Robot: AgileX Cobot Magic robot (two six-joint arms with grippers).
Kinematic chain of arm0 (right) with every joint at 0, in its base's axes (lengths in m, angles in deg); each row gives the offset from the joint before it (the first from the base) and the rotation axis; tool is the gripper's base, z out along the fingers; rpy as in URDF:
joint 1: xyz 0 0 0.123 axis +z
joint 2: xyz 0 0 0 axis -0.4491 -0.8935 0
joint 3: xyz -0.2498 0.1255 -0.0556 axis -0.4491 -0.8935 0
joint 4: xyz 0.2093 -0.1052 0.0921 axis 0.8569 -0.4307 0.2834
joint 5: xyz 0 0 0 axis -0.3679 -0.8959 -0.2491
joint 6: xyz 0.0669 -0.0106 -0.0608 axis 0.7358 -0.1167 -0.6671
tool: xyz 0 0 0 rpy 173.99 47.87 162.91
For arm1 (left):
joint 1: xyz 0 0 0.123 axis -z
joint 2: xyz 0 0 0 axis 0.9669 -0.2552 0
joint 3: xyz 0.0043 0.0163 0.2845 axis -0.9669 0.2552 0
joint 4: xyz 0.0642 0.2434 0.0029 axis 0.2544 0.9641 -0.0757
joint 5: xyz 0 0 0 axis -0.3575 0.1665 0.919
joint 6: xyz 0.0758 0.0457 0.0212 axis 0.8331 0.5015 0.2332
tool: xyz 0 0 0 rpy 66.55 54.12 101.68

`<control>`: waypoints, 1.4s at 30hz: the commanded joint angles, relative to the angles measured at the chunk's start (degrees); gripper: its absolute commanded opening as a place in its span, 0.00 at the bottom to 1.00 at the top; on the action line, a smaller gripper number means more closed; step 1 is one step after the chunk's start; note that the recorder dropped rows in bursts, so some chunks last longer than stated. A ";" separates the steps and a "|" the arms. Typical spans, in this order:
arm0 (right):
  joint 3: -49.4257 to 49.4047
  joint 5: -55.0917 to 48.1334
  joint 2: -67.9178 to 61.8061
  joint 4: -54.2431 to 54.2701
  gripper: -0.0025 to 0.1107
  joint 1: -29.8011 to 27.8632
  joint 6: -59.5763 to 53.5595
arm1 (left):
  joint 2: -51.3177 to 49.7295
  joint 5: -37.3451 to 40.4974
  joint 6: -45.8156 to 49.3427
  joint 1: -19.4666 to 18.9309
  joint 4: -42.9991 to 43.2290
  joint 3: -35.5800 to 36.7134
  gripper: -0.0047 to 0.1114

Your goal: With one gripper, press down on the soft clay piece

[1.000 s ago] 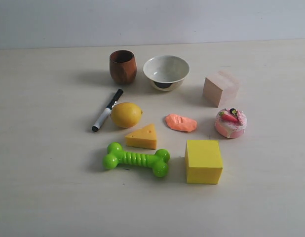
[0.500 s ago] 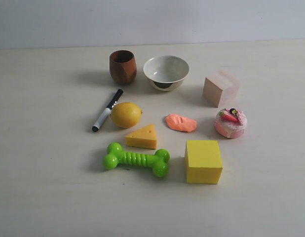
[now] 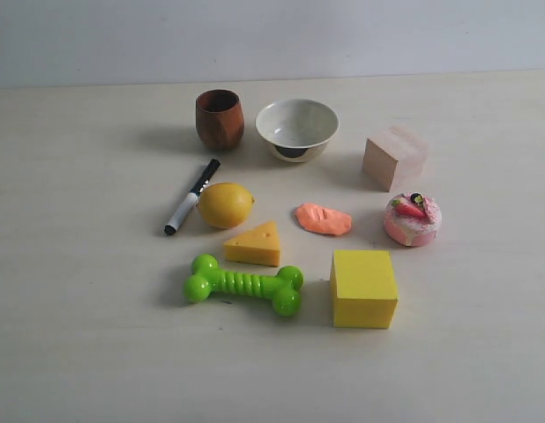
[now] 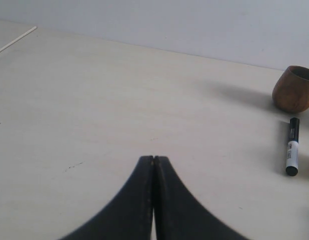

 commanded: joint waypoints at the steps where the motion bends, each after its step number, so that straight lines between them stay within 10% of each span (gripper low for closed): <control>1: -0.25 0.25 0.39 0.20 0.02 -0.38 1.95 | 0.35 -0.49 -0.32 -0.07 0.00 -0.16 0.04; 42: -0.25 0.25 0.39 0.20 0.02 -0.38 1.95 | 0.35 -0.49 -0.32 -0.07 0.00 -0.16 0.04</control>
